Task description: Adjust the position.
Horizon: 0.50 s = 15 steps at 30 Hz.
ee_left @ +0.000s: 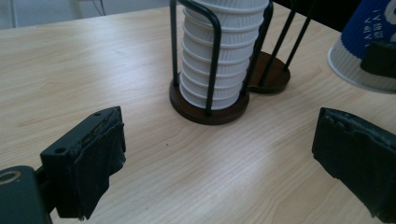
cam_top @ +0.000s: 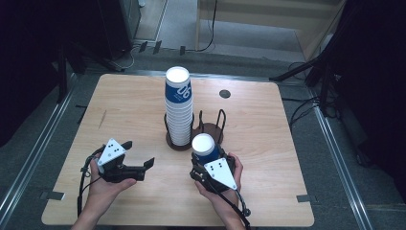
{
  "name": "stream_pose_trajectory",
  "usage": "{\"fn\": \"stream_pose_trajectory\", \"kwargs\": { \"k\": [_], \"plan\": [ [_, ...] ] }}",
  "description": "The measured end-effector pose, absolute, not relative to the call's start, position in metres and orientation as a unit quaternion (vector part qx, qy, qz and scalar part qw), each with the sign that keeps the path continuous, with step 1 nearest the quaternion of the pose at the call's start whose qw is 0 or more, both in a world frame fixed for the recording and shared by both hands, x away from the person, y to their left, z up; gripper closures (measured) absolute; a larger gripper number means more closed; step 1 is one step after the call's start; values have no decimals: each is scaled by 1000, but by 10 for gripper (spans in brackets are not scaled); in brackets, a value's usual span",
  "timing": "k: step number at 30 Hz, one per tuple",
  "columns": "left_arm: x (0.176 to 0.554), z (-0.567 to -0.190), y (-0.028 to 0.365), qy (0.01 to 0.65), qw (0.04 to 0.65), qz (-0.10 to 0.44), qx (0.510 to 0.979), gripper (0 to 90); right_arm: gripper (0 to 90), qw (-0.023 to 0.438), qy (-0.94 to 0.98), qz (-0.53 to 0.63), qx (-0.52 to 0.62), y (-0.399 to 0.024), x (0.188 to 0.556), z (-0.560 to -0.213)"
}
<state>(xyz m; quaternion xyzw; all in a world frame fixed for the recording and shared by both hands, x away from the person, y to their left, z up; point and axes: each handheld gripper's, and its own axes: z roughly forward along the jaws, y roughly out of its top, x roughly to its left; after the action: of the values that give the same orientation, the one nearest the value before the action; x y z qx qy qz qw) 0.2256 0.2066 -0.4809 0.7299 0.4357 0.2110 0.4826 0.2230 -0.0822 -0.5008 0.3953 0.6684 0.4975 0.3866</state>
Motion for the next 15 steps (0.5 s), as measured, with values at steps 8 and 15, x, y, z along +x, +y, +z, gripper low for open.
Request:
{"fn": "stream_pose_trajectory", "kwargs": {
  "k": [8,15],
  "plan": [
    [221,-473,205,420,505,187,730,67,206,388,688,487,372,-69,221,-510],
    [216,-466,194,393,523,164,738,95,207,392,705,479,346,-57,217,-517]
  ]
}}
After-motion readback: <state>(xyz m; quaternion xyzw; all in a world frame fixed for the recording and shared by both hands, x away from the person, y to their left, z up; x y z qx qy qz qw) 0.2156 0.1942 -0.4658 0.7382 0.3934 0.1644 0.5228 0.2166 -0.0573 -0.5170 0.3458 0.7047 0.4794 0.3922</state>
